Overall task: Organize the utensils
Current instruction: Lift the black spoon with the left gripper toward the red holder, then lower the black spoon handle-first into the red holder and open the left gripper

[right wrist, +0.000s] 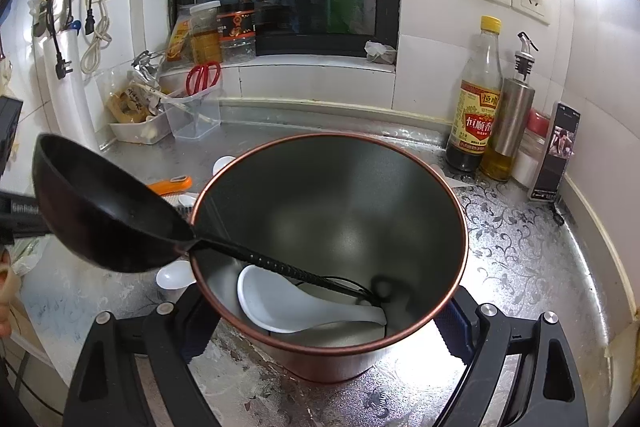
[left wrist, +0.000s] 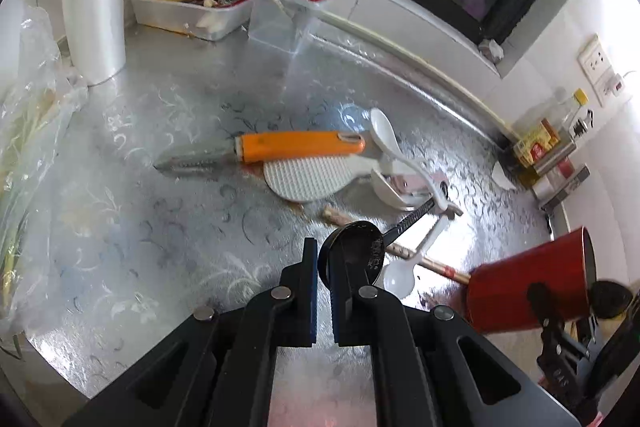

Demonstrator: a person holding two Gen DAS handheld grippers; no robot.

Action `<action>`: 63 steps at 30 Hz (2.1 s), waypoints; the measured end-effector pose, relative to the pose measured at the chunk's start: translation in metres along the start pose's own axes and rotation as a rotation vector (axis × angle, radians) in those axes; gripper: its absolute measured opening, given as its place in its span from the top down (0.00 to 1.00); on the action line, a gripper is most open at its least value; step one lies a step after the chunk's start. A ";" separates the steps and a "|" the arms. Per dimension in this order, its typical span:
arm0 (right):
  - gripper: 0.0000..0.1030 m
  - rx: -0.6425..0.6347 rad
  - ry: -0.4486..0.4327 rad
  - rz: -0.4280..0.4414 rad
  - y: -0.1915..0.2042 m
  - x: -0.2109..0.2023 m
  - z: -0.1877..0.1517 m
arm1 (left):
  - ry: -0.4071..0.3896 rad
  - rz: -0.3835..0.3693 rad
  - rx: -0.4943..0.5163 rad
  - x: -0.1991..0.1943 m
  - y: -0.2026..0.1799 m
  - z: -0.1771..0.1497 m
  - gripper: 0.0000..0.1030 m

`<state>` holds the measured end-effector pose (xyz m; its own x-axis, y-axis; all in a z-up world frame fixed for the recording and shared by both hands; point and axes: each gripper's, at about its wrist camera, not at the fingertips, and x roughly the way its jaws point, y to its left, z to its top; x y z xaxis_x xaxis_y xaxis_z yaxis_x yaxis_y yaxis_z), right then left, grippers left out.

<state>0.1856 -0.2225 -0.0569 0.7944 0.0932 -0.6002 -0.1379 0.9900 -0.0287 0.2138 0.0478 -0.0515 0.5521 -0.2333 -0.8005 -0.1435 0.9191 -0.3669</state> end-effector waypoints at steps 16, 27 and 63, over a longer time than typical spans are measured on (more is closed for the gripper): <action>0.11 0.018 -0.003 0.002 -0.001 0.001 0.000 | 0.009 -0.011 0.054 -0.010 -0.016 -0.006 0.95; 0.11 0.009 -0.003 0.004 0.001 0.001 -0.001 | -0.081 -0.049 0.097 -0.049 -0.032 0.008 0.95; 0.11 0.004 -0.001 0.009 0.001 -0.001 -0.001 | -0.241 -0.048 0.601 -0.148 -0.113 0.000 0.95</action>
<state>0.1841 -0.2217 -0.0575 0.7935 0.1021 -0.6000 -0.1427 0.9896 -0.0204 0.1483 -0.0211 0.1086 0.7252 -0.2654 -0.6354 0.3324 0.9430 -0.0145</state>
